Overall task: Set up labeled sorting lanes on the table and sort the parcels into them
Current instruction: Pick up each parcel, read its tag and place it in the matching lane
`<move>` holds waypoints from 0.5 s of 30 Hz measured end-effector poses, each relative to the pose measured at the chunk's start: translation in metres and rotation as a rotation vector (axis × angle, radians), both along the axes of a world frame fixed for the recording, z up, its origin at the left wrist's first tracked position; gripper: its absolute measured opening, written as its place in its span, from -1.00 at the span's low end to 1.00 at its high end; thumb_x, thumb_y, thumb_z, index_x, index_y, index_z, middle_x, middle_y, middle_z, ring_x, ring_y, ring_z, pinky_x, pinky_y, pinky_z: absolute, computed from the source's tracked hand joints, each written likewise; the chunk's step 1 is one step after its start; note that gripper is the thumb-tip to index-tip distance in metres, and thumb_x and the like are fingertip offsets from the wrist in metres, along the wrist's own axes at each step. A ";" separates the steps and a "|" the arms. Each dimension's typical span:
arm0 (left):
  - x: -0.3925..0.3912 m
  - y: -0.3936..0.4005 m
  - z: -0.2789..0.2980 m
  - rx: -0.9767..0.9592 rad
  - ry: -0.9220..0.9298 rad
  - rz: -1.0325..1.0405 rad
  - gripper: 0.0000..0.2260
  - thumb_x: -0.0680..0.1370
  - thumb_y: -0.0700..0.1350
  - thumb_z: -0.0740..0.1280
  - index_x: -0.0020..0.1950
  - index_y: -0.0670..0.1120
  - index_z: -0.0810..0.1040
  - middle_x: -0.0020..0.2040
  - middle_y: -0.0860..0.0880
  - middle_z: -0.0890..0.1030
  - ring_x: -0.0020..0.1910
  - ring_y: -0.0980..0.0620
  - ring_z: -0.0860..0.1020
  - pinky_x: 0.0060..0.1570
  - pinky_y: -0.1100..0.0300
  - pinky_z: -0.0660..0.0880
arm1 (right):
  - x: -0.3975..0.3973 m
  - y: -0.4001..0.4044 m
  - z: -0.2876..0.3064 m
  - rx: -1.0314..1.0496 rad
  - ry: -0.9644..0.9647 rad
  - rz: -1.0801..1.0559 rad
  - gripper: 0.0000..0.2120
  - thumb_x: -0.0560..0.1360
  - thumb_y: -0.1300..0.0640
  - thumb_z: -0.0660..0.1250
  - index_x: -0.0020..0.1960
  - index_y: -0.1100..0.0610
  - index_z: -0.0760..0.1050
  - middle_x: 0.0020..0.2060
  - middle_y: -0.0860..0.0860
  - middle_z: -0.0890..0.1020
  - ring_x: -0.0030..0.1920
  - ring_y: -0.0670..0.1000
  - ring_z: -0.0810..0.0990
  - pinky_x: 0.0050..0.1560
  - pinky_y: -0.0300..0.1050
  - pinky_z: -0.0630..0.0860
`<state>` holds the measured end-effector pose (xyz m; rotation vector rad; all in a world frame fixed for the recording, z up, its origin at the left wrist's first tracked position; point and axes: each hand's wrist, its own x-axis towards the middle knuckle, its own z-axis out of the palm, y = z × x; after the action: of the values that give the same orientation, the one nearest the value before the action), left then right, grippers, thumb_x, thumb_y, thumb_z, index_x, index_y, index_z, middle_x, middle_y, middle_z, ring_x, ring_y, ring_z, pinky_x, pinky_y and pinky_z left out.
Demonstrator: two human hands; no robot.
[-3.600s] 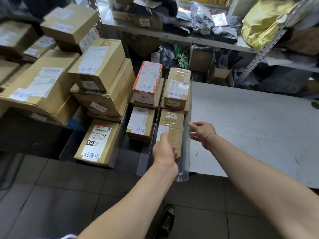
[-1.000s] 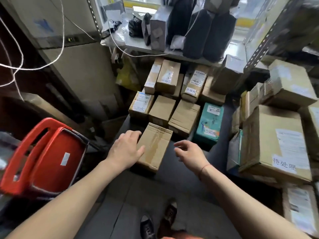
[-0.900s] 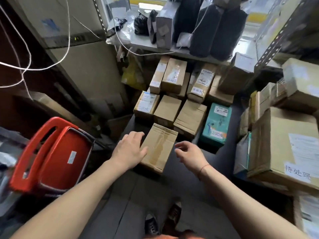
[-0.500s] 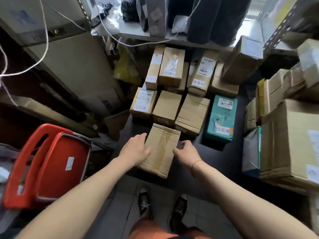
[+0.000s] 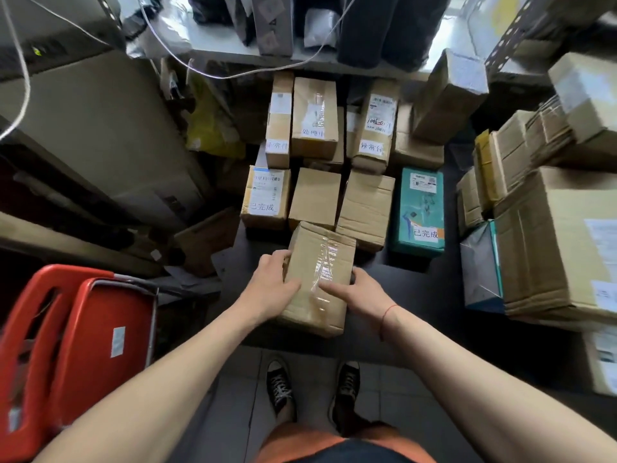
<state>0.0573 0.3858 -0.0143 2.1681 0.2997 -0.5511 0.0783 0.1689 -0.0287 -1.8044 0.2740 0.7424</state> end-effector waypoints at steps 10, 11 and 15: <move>-0.024 -0.002 0.057 -0.325 -0.362 0.029 -0.75 0.70 -0.18 0.33 0.37 0.00 0.59 0.26 0.06 0.57 0.25 0.17 0.61 0.30 0.21 0.55 | -0.003 -0.005 0.023 0.533 0.179 -0.096 -0.15 0.41 -0.16 0.62 0.58 0.00 0.33 0.40 0.09 0.61 0.38 0.14 0.61 0.38 0.26 0.53; -0.023 -0.002 0.063 -0.389 -0.335 0.064 -0.71 0.70 -0.17 0.33 0.42 0.01 0.54 0.27 0.05 0.58 0.23 0.15 0.65 0.31 0.16 0.55 | -0.005 -0.009 0.027 0.605 0.239 -0.097 -0.18 0.43 -0.13 0.60 0.57 0.06 0.36 0.42 0.16 0.58 0.40 0.19 0.59 0.39 0.27 0.51; -0.012 -0.001 0.064 -0.259 -0.157 0.150 -0.49 0.67 0.05 0.38 0.60 0.09 0.33 0.42 0.11 0.51 0.27 0.15 0.60 0.40 -0.02 0.51 | -0.007 -0.024 0.033 0.858 0.385 -0.186 -0.23 0.43 -0.08 0.60 0.54 0.16 0.45 0.46 0.29 0.51 0.45 0.30 0.52 0.53 0.38 0.32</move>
<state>0.0452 0.3852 0.0493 1.9072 0.2857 -0.3145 0.0710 0.1451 0.0044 -0.8129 0.3069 0.8934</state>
